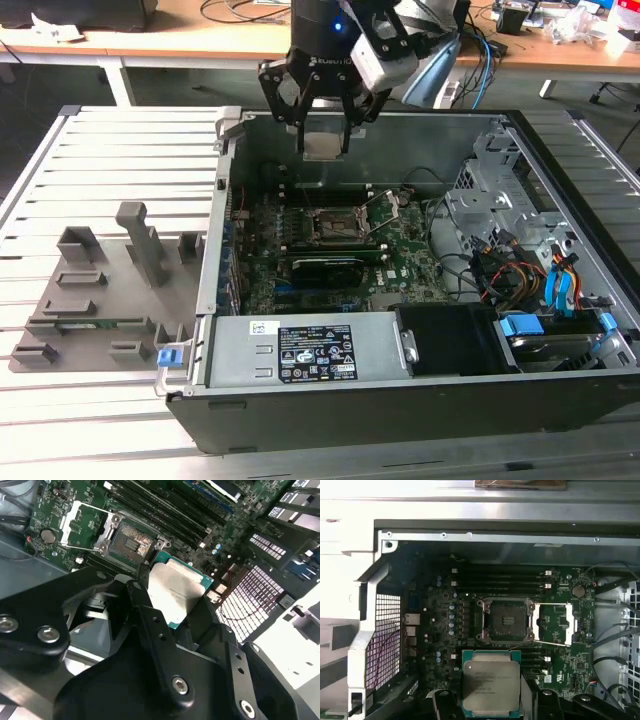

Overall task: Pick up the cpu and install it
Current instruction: 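Pick up the cpu and move it towards the insertion slot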

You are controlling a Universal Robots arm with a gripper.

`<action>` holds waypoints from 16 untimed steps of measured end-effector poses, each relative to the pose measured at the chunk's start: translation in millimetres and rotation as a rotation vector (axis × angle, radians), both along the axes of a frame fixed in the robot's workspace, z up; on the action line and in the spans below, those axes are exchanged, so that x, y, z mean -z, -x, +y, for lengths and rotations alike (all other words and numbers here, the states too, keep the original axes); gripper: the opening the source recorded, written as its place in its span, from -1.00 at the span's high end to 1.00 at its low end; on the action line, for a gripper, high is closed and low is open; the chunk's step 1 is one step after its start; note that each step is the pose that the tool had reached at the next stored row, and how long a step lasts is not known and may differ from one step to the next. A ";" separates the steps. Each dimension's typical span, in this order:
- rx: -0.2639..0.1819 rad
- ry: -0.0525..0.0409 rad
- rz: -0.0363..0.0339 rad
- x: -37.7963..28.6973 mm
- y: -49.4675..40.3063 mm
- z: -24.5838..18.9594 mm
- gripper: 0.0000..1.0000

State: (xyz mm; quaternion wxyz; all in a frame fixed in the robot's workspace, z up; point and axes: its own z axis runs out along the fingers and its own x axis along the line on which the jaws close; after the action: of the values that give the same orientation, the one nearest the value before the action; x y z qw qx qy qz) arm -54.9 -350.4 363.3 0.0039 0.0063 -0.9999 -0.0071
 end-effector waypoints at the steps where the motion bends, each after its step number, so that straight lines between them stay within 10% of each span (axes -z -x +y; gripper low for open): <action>1: 0.000 -0.0001 0.0007 14.6 -4.9 2.2 -0.09; 16: -0.003 0.0087 0.0018 40.6 -38.0 21.6 -0.09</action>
State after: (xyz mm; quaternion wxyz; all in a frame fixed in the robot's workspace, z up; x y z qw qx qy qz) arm -16.9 -328.8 322.8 0.0048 0.0077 -1.0000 -0.0027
